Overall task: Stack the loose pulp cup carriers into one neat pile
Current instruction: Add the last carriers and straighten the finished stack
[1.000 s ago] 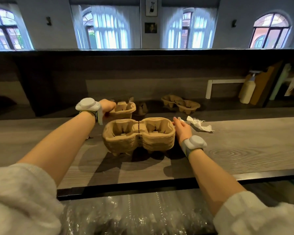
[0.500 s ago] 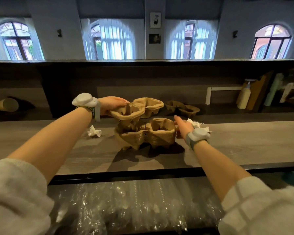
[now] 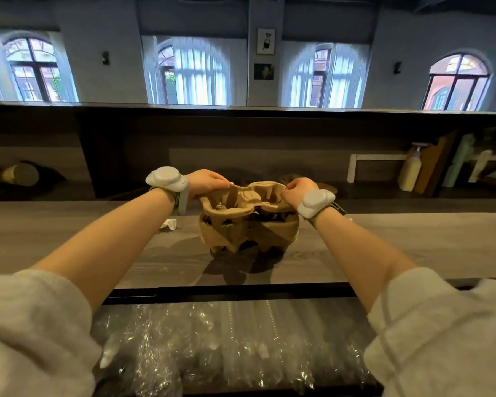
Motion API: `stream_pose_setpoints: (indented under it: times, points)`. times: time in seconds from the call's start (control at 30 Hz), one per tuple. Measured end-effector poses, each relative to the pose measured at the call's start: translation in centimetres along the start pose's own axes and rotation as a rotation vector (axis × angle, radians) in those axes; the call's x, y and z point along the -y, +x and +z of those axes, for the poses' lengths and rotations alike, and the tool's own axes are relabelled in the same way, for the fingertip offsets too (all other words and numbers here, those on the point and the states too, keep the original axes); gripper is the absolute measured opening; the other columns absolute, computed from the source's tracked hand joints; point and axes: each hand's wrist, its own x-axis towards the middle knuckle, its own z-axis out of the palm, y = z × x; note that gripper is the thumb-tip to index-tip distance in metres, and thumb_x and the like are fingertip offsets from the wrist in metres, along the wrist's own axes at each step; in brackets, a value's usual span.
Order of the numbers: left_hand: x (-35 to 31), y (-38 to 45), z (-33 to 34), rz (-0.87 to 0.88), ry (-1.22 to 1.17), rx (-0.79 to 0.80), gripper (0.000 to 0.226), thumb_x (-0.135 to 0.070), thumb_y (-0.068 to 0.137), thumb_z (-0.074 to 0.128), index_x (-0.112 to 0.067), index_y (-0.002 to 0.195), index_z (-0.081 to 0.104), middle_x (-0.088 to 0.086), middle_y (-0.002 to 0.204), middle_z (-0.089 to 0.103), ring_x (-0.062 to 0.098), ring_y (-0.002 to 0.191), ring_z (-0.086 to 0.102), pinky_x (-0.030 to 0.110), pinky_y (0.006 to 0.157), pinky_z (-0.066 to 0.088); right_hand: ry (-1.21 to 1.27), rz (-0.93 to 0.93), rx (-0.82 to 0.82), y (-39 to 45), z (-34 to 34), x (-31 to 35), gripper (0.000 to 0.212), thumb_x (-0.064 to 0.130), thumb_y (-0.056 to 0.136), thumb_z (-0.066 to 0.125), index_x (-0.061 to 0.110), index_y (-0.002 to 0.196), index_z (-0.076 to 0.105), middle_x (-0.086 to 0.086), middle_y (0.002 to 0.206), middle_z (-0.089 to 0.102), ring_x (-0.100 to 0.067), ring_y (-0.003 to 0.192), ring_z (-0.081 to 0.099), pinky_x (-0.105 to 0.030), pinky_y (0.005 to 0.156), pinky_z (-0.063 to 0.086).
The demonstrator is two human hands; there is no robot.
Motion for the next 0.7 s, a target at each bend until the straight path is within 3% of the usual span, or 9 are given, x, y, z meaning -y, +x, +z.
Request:
stream_pose_setpoints:
  times: [0.07,0.17,0.27,0.33,0.47,0.53,0.6,0.7]
  points:
    - [0.3,0.2,-0.2,-0.019,-0.009,0.002,0.016,-0.036,0.092,0.058,-0.024,0.097,0.067,0.003,0.101,0.066,0.016,0.088,0.064,0.032,0.081,0.054,-0.043,0.019,0.011,-0.2,-0.2,0.2,0.030,0.019,0.096,0.049,0.003,0.115,0.066,-0.015,0.115,0.067,-0.029,0.108,0.062,-0.039,0.098,0.050]
    - [0.4,-0.4,-0.9,-0.086,-0.004,0.120,0.018,-0.035,0.090,0.061,-0.020,0.098,0.066,0.004,0.087,0.067,0.012,0.070,0.063,0.023,0.063,0.053,-0.070,0.039,-0.002,-0.2,-0.2,0.3,0.031,0.018,0.096,0.046,0.002,0.116,0.064,-0.015,0.116,0.066,-0.029,0.109,0.061,-0.037,0.099,0.049]
    - [0.5,-1.0,-1.4,-0.232,0.016,0.172,0.024,-0.030,0.087,0.066,-0.014,0.106,0.065,0.006,0.083,0.065,0.011,0.063,0.061,0.020,0.051,0.051,-0.106,0.056,-0.013,-0.4,0.0,0.2,0.030,0.019,0.095,0.045,0.003,0.111,0.065,-0.014,0.113,0.067,-0.028,0.105,0.063,-0.035,0.094,0.050]
    - [0.9,-1.1,-1.5,-0.310,-0.007,0.123,0.026,-0.026,0.086,0.068,-0.011,0.107,0.065,0.006,0.079,0.064,0.011,0.060,0.060,0.019,0.043,0.049,-0.113,0.074,-0.010,-0.7,0.0,0.3,0.030,0.020,0.095,0.045,0.004,0.110,0.065,-0.014,0.111,0.067,-0.028,0.103,0.063,-0.033,0.088,0.048]
    - [1.5,-1.0,-1.6,-0.315,-0.062,-0.048,0.021,-0.025,0.083,0.070,-0.009,0.097,0.068,0.008,0.084,0.067,0.015,0.068,0.063,0.019,0.047,0.052,-0.069,0.040,-0.003,-0.8,-0.2,0.1,0.036,0.026,0.094,0.047,0.001,0.112,0.066,-0.013,0.101,0.066,-0.029,0.098,0.063,-0.032,0.074,0.042]
    - [1.4,-1.1,-1.5,-0.276,-0.069,-0.120,0.016,-0.025,0.082,0.071,-0.010,0.087,0.068,0.008,0.085,0.067,0.016,0.071,0.063,0.023,0.058,0.053,-0.066,0.022,-0.021,-1.2,-0.6,-0.2,0.038,0.023,0.093,0.047,-0.002,0.119,0.062,-0.017,0.113,0.065,-0.032,0.107,0.060,-0.033,0.079,0.043]
    - [1.4,-1.0,-1.1,-0.256,-0.030,-0.180,0.019,-0.030,0.083,0.067,-0.011,0.081,0.066,0.007,0.084,0.066,0.017,0.073,0.061,0.028,0.068,0.050,-0.140,0.023,0.044,-1.8,-1.0,-0.4,0.038,0.016,0.098,0.038,-0.004,0.122,0.059,-0.020,0.123,0.062,-0.034,0.114,0.058,-0.035,0.094,0.045]
    - [1.5,-1.2,0.2,-0.235,-0.009,-0.229,0.025,-0.035,0.086,0.060,-0.012,0.077,0.063,0.008,0.081,0.066,0.018,0.070,0.060,0.027,0.062,0.048,-0.193,0.030,0.052,-3.3,-1.2,-0.3,0.040,0.010,0.101,0.029,-0.005,0.124,0.058,-0.020,0.126,0.060,-0.034,0.115,0.058,-0.036,0.103,0.041]
